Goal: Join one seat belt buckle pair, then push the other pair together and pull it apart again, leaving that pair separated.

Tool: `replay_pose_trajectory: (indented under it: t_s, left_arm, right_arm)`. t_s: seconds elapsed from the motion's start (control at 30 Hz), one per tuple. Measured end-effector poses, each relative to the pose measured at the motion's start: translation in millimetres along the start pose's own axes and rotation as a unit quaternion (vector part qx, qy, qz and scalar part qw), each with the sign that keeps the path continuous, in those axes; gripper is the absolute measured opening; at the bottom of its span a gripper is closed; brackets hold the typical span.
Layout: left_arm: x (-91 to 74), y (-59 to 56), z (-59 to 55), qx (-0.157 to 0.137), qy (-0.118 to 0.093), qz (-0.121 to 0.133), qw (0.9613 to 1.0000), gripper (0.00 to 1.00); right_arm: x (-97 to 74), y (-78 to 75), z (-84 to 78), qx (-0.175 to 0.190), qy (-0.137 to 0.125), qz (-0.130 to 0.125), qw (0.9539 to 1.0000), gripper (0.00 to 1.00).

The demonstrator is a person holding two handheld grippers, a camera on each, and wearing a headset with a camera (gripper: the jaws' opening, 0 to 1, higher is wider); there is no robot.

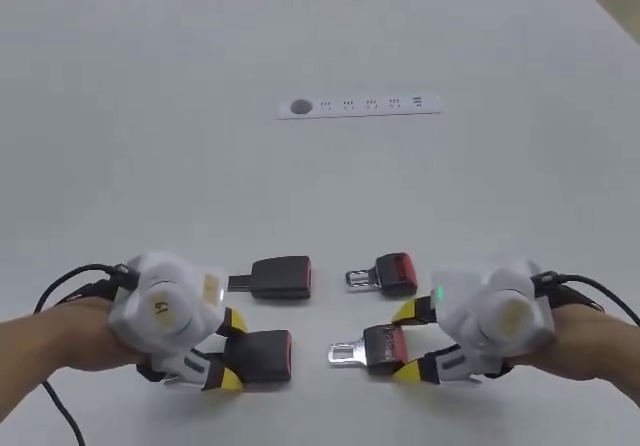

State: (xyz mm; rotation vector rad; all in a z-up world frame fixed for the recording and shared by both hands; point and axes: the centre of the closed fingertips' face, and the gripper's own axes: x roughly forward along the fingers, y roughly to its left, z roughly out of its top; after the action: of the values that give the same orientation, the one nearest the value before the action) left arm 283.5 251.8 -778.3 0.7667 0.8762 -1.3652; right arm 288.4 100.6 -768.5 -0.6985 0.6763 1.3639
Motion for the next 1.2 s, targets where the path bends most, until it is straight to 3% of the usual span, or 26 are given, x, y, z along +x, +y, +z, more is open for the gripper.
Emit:
replay_pose_trajectory:
  t_s: [1.2]
  left_arm:
    - [1.3,1.7,-2.2,-0.003,0.002,-0.001,1.0000,0.32]
  right_arm:
    - [23.7,6.2,34.5,0.001,-0.017,0.002,0.9998,0.30]
